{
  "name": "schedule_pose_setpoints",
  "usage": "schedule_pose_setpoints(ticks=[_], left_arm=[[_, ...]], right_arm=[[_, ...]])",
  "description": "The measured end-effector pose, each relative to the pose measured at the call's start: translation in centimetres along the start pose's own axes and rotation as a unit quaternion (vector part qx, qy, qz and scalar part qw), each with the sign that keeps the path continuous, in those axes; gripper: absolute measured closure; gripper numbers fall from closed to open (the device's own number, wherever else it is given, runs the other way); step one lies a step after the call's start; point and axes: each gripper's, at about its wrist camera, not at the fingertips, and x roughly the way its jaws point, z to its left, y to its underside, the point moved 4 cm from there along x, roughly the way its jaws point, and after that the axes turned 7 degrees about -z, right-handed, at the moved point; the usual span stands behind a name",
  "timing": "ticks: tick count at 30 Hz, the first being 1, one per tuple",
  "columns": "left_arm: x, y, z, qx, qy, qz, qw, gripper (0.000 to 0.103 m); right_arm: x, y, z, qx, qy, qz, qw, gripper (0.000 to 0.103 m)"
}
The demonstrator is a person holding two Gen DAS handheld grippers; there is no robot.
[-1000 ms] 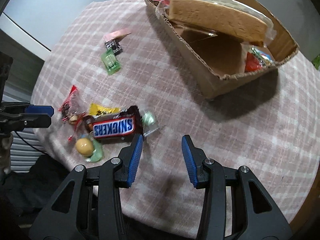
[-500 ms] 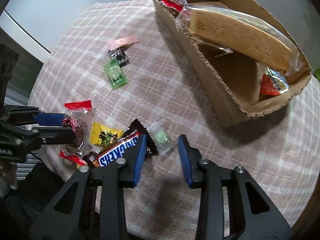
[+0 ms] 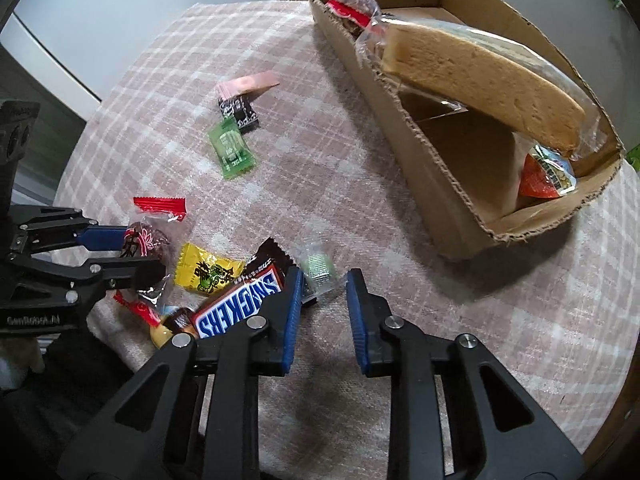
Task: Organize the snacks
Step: 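Grasp the red-wrapped candy packet with the left gripper while the right grasps the clear-wrapped green candy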
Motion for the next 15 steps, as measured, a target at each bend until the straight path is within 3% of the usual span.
schedule_pose_setpoints(ticks=[6, 15], left_arm=[[-0.7, -0.6, 0.8, -0.029, 0.009, -0.017, 0.9994, 0.068], [-3.0, -3.2, 1.2, -0.027, 0.017, -0.053, 0.9981, 0.068]], right_arm=[[-1.9, -0.2, -1.3, 0.025, -0.006, -0.016, 1.0, 0.08], [-6.3, -2.0, -2.2, 0.039, -0.008, -0.061, 0.997, 0.08]])
